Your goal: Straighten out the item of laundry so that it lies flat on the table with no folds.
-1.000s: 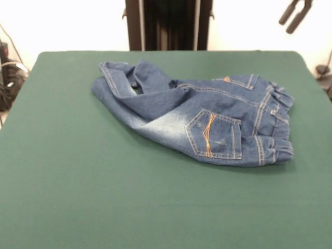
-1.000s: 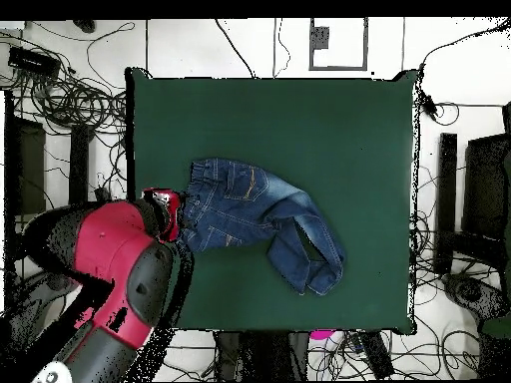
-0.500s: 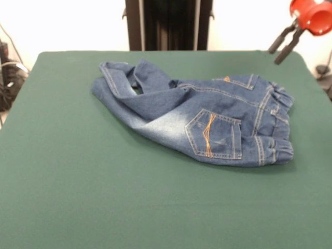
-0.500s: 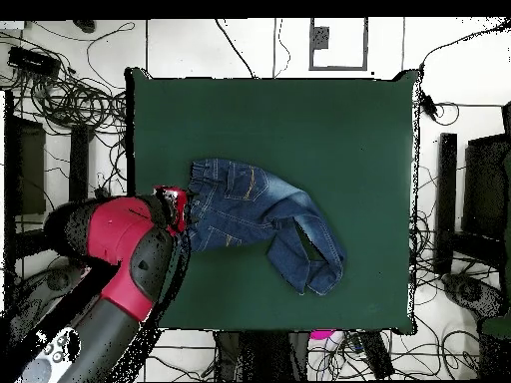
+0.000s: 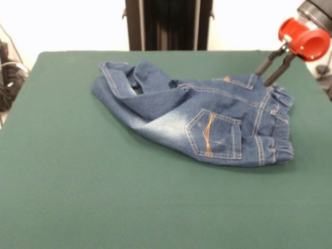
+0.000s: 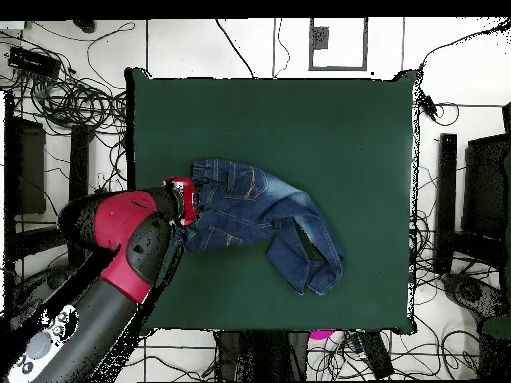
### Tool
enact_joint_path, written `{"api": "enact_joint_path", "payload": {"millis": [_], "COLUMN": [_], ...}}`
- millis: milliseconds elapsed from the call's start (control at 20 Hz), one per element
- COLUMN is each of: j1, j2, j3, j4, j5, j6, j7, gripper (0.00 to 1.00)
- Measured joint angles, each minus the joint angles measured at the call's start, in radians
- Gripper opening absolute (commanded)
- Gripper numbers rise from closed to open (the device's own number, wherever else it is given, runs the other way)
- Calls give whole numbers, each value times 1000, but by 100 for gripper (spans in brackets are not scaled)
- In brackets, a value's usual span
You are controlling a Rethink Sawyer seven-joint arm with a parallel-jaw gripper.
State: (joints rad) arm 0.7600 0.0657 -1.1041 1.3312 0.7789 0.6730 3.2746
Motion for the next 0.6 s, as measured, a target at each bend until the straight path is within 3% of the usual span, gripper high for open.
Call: {"api": "enact_joint_path", "payload": {"millis": [600], "j1": [-7], "j2": [52], "j3": [-62], "j4": [-87], "j5": [0], "j6": [-60], "j7": [6], "gripper": [100]}}
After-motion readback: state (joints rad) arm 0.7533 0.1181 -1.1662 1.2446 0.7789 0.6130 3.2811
